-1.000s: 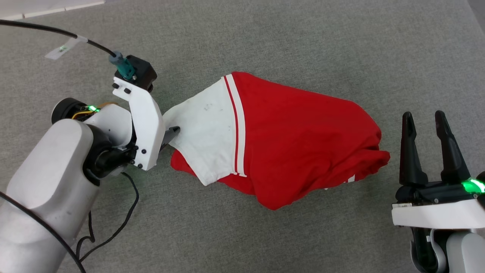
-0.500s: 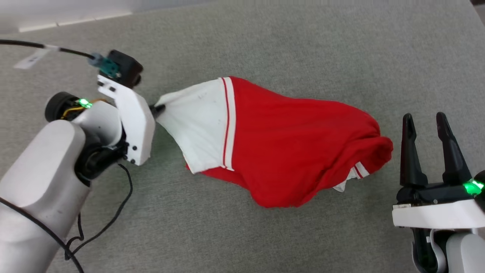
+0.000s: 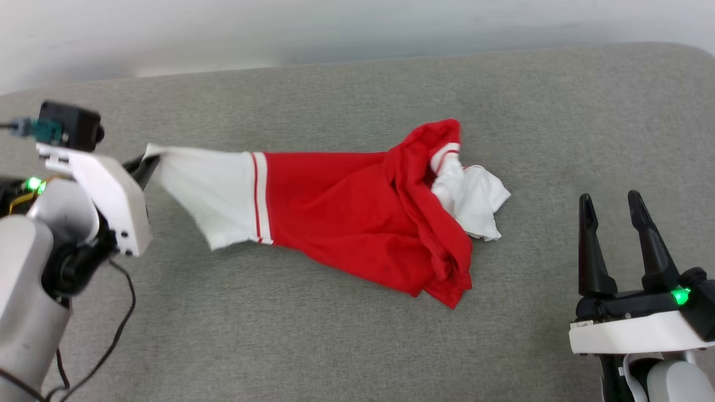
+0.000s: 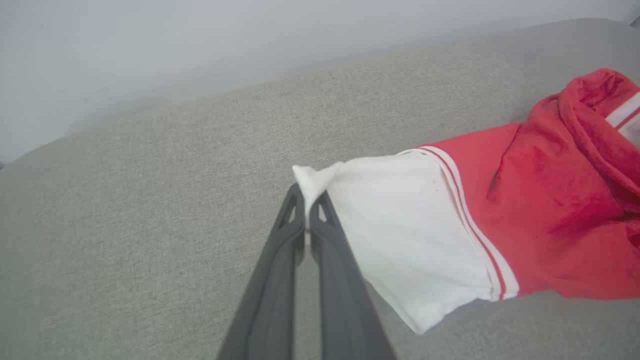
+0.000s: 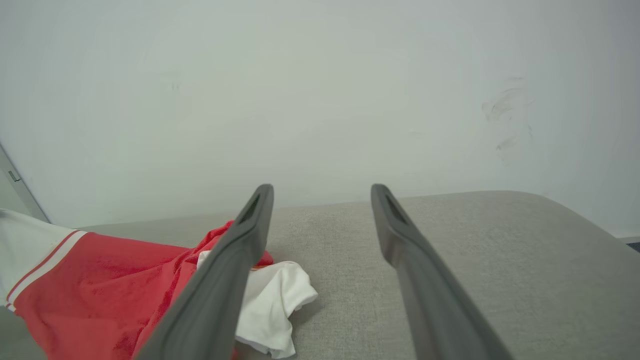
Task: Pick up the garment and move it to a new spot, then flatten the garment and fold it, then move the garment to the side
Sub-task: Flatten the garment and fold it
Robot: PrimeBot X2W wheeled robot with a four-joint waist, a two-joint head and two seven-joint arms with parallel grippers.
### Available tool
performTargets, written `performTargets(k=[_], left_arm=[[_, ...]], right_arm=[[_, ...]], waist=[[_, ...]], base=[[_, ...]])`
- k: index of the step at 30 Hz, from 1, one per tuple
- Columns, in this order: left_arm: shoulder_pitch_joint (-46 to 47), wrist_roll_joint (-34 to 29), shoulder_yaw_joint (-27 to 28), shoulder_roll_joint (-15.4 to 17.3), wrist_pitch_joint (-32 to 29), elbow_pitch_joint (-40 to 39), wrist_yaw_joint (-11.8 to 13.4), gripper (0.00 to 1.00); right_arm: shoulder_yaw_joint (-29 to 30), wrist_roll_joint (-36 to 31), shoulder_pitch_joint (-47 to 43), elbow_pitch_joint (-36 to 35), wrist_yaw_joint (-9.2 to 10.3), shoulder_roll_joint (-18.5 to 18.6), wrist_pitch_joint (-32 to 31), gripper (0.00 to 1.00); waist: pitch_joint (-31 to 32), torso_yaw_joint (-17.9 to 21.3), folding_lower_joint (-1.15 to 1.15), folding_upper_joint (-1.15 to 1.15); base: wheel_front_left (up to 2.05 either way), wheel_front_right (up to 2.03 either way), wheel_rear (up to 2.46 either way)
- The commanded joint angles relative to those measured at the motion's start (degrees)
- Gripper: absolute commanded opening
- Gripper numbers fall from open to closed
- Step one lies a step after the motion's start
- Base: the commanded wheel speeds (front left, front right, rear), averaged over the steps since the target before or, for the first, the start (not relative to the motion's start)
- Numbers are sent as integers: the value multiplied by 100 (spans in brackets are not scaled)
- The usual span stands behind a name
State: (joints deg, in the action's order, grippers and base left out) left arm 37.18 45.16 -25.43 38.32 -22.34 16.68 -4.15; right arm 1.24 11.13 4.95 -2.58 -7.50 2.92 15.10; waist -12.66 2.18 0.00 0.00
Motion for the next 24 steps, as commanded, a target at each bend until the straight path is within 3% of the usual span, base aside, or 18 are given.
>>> performTargets(k=[1, 3, 4, 5, 6, 10, 16, 20, 24], left_arm=[[-210, 41, 29, 5, 94, 52, 75, 0], [-405, 75, 55, -4, 192, 154, 122, 0], [-478, 55, 56, -6, 267, 200, 132, 32], [-524, 11, 48, -22, 367, 229, 162, 89], [-592, -15, 40, -56, 469, 275, 182, 100], [-754, -168, 60, -263, 1233, 355, 129, 100], [-975, -573, 84, -490, 2843, 97, -7, 100], [-1341, -1045, 111, -542, 3588, -280, 329, 100], [-2011, -1419, 363, -787, 3752, -983, 785, 100]], right_arm=[[-16, -34, -48, 21, 2, -7, 10, 100], [-28, -58, -72, 34, 2, -8, 10, 100], [-34, -73, -82, 43, 2, -8, 10, 100], [-31, -77, -90, 47, 2, -8, 10, 100], [-27, -82, -94, 56, 2, -8, 10, 100], [-4, -127, -118, 110, 2, -8, 10, 100], [3, -225, -182, 184, 2, -8, 10, 100], [72, -252, -272, 220, 2, -8, 10, 100], [50, -329, -368, 252, 2, -8, -67, 100]], waist=[[49, -89, 0, 0], [45, -123, 0, 0], [41, -136, 0, 0], [35, -153, 0, 0], [33, -168, 0, 0], [87, -239, 0, 0], [360, -360, 0, 0], [584, -436, 0, 0], [743, -509, 0, 0]], base=[[0, 0, 0], [0, 0, 0], [0, 0, 0], [0, 0, 0], [0, 0, 0], [0, 0, 0], [0, 0, 0], [0, 0, 0], [0, 0, 0]])
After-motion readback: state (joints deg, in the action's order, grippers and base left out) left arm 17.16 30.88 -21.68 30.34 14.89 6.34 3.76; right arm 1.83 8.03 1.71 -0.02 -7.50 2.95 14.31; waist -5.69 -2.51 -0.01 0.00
